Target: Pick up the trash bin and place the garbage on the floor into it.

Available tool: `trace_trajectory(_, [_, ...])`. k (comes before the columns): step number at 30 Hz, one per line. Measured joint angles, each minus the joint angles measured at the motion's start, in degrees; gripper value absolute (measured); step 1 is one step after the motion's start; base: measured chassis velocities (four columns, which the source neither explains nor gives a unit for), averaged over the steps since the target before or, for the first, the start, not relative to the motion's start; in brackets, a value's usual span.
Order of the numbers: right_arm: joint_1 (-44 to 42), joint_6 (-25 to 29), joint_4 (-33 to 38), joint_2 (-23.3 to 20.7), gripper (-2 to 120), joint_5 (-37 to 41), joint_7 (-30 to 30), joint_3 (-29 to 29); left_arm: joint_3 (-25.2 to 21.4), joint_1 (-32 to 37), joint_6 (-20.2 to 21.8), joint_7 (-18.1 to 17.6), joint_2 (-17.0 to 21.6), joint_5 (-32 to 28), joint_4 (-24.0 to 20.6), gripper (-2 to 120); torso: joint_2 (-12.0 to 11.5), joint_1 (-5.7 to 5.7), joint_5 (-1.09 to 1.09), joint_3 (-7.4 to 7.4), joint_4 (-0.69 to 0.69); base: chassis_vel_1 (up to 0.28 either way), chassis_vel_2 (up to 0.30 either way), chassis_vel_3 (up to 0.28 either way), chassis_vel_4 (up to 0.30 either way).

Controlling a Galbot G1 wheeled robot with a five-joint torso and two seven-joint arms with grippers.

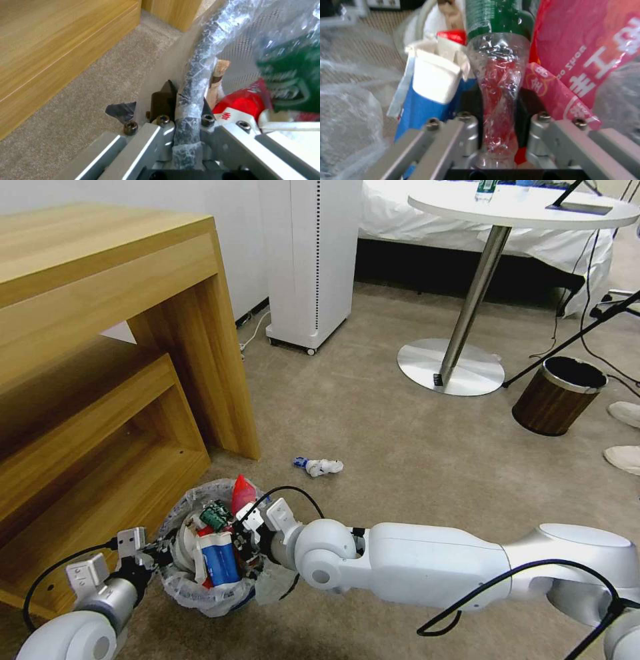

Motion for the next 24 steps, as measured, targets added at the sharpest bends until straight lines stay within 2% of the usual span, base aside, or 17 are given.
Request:
trace_trajectory(1, [0.0, 0.0, 0.0, 0.0, 23, 0.0, 0.0, 0.0, 0.0, 0.0, 0.0, 0.0, 0.0, 0.0, 0.0, 0, 0.0, 0.0, 0.0, 0.0, 0.0, 0.0, 0.0, 0.0, 0.0])
trace_trajectory(4, [-0.2, 1.5, 0.2, -1.0, 38, -1.4, -1.5, 0.3, 0.3, -0.2, 0.0, 0.0, -0.3, 0.3, 0.2, 0, 0.0, 0.0, 0.0, 0.0, 0.0, 0.0, 0.0, 0.0, 0.0])
trace_trajectory(8, [-0.4, 2.4, 0.3, -1.3, 46, -1.9, -2.5, 0.5, 0.4, -0.3, 0.0, 0.0, -0.3, 0.3, 0.2, 0, 0.0, 0.0, 0.0, 0.0, 0.0, 0.0, 0.0, 0.0, 0.0])
trace_trajectory(10, [-0.5, 3.5, 0.3, -1.6, 57, -3.0, -4.0, 0.6, 0.4, -0.3, 0.0, 0.0, -0.3, 0.3, 0.2, 0, 0.0, 0.0, 0.0, 0.0, 0.0, 0.0, 0.0, 0.0, 0.0])
trace_trajectory(11, [-0.5, 3.5, 0.3, -1.6, 57, -3.0, -4.0, 0.6, 0.4, -0.3, 0.0, 0.0, -0.3, 0.3, 0.2, 0, 0.0, 0.0, 0.0, 0.0, 0.0, 0.0, 0.0, 0.0, 0.0])
trace_trajectory(14, [-0.5, 7.3, -0.2, -2.3, 74, -6.2, -8.6, 0.3, 0.3, -0.3, 0.0, 0.0, -0.3, 0.3, 0.2, 0, 0.0, 0.0, 0.0, 0.0, 0.0, 0.0, 0.0, 0.0, 0.0])
trace_trajectory(15, [-0.5, 7.3, -0.2, -2.3, 74, -6.2, -8.6, 0.3, 0.3, -0.3, 0.0, 0.0, -0.3, 0.3, 0.2, 0, 0.0, 0.0, 0.0, 0.0, 0.0, 0.0, 0.0, 0.0, 0.0])
trace_trajectory(17, [-0.6, 8.4, -0.2, -2.6, 84, -7.2, -9.8, 0.0, 0.2, -0.3, 0.1, 0.0, -0.3, 0.3, 0.2, 0, 0.0, 0.0, 0.0, 0.0, 0.0, 0.0, 0.0, 0.0, 0.0])
trace_trajectory(19, [-0.6, 8.6, -0.2, -2.7, 87, -7.3, -9.9, 0.0, 0.2, -0.2, 0.1, 0.0, -0.3, 0.3, 0.3, 0, 0.0, 0.0, 0.0, 0.0, 0.0, 0.0, 0.0, 0.0, 0.0])
trace_trajectory(22, [-0.9, 8.9, 0.0, -3.1, 98, -7.7, -10.2, 0.0, 0.2, -0.2, 0.1, 0.0, -0.3, 0.3, 0.4, 0, 0.0, 0.0, 0.0, 0.0, 0.0, 0.0, 0.0, 0.0, 0.0])
trace_trajectory(24, [-0.9, 8.9, 0.0, -3.3, 100, -7.9, -10.2, 0.0, 0.2, -0.3, 0.1, 0.0, -0.3, 0.3, 0.4, 0, 0.0, 0.0, 0.0, 0.0, 0.0, 0.0, 0.0, 0.0, 0.0])
